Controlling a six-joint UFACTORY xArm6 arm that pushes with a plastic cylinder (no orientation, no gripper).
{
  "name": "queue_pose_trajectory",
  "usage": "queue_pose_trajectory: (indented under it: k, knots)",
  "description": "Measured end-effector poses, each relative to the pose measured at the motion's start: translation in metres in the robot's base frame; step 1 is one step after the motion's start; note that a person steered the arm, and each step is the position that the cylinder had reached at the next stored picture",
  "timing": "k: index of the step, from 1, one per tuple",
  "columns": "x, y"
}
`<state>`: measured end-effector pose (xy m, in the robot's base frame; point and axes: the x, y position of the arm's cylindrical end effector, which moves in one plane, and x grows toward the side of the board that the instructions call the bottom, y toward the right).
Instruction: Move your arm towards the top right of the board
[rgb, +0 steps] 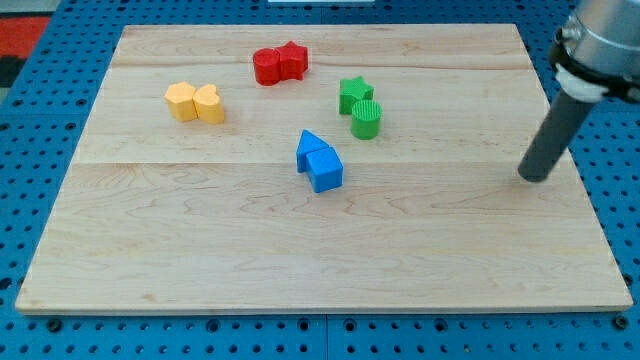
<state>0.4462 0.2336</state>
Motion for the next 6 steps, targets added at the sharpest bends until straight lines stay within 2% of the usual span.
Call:
queue_pose_trajectory:
  k: [3, 4, 6]
  knots:
    - [-0.117, -0.008]
    - [-0.154, -0.032]
    - [-0.17, -0.102]
